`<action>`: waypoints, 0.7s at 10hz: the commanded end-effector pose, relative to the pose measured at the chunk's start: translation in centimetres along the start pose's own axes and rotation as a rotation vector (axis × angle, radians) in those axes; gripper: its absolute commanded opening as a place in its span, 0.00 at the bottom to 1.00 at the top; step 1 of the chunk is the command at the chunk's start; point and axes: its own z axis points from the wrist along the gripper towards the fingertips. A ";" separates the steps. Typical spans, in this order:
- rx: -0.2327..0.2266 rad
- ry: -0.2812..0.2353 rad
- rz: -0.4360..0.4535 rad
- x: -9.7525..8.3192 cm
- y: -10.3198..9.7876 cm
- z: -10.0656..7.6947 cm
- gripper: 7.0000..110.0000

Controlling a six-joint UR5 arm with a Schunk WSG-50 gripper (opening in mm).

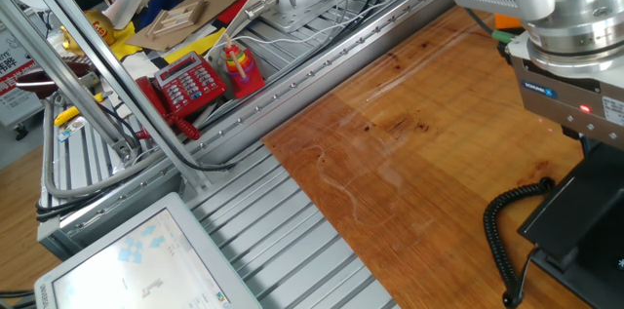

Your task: Place the handset of the telephone on the corresponding phone cradle

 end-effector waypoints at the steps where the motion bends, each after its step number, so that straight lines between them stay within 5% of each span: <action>1: -0.015 0.000 -0.002 0.0 0.3 -0.1 0.00; 3: -0.016 0.003 -0.007 0.0 0.3 -0.1 0.00; 4: -0.022 0.005 -0.004 0.0 0.4 -0.1 0.15; 7: -0.066 -0.009 0.017 -0.5 1.2 -0.2 0.15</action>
